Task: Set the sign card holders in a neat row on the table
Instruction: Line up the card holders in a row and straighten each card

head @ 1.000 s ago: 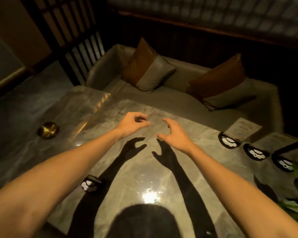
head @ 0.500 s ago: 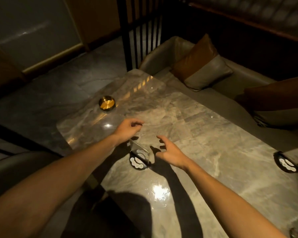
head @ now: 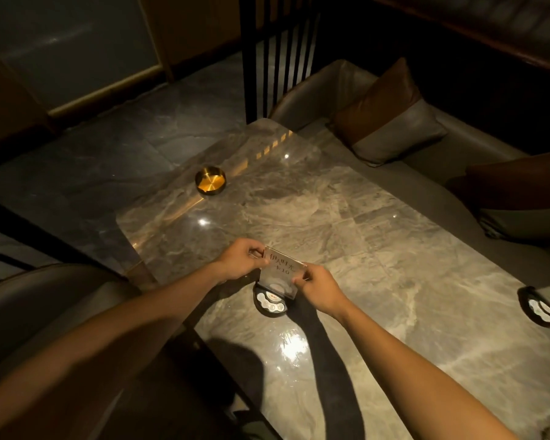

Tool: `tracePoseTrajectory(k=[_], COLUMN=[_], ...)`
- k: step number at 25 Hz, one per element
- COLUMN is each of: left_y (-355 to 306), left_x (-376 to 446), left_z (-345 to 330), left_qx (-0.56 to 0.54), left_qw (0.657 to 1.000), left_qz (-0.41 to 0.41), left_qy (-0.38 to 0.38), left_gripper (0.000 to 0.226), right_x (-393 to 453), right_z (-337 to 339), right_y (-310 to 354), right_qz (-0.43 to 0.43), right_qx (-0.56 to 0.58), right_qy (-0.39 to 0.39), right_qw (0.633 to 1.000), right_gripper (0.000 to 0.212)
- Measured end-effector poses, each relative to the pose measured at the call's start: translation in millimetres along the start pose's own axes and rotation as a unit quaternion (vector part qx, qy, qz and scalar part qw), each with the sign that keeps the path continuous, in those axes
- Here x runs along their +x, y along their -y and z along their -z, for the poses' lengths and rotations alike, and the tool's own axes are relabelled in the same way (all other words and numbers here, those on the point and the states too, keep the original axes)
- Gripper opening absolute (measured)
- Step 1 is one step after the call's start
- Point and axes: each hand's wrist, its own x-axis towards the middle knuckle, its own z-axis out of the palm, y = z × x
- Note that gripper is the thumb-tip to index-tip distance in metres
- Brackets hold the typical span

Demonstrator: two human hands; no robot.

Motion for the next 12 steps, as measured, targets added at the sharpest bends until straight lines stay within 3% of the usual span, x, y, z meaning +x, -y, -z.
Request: tracePoseTrajectory(k=[6, 12], left_y=[-44.5, -130.0], left_x=[23.0, 65.4], left_z=[-35.7, -114.1], left_qx=[0.016, 0.031], left_qw=[0.999, 0.994], left_qz=[-0.024, -0.066], left_qy=[0.044, 0.086], left_gripper=[0.006, 0.024], right_x=[-4.6, -38.1], right_z=[52.6, 139.7], right_y=[-32.9, -80.8], right_qz=[-0.052, -0.083], right_qx=[0.016, 0.05], right_qy=[-0.048, -0.131], right_qw=[0.997, 0.987], right_gripper=[0.012, 0.02])
